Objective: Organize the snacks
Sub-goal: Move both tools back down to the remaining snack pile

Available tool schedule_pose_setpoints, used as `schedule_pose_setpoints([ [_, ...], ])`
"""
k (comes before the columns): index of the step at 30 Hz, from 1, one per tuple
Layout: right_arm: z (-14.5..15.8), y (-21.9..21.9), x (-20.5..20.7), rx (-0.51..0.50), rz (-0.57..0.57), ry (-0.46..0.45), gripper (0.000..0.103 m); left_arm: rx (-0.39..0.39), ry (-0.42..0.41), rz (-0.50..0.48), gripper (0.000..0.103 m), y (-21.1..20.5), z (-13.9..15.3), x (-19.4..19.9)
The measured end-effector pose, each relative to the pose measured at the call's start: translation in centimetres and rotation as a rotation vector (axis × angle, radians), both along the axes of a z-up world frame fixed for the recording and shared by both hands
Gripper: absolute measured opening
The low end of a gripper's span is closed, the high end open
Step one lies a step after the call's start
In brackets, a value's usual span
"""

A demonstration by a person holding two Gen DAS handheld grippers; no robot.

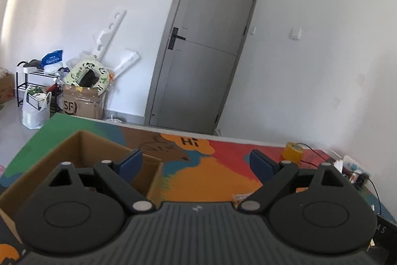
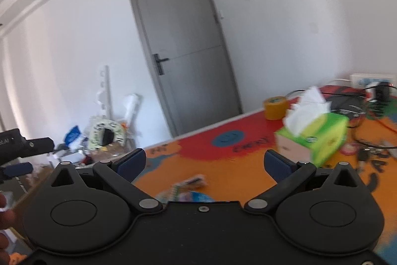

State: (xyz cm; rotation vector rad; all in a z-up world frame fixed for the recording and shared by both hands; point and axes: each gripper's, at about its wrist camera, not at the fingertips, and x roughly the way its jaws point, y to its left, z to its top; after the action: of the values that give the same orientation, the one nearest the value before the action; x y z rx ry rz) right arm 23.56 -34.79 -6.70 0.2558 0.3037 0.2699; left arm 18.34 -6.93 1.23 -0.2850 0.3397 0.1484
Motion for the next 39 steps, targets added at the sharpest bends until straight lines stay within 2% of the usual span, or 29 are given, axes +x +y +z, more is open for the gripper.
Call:
schedule_pose_setpoints([
  [6, -1.1, -2.3, -0.5, -0.011, -0.037, 0.035, 0.103, 0.01, 0.033, -0.054, 0.092, -1.8, -0.9, 0.6],
  [11, -1.8, -2.9, -0.7, -0.014, -0.024, 0.064, 0.103, 0.036, 0.057, -0.102, 0.092, -3.3, -1.5, 1.2],
  [27, -4.4, -0.7, 0.7, -0.075, 0.015, 0.202, 0.101, 0.029, 0.206, -0.145, 0.088, -4.7, -6.0, 3.4],
  [39, -5.8, 0.7, 2.7, -0.069, 0.095, 0.276, 0.084, 0.026, 0.313, -0.161, 0.077, -5.4, -9.5, 5.3],
])
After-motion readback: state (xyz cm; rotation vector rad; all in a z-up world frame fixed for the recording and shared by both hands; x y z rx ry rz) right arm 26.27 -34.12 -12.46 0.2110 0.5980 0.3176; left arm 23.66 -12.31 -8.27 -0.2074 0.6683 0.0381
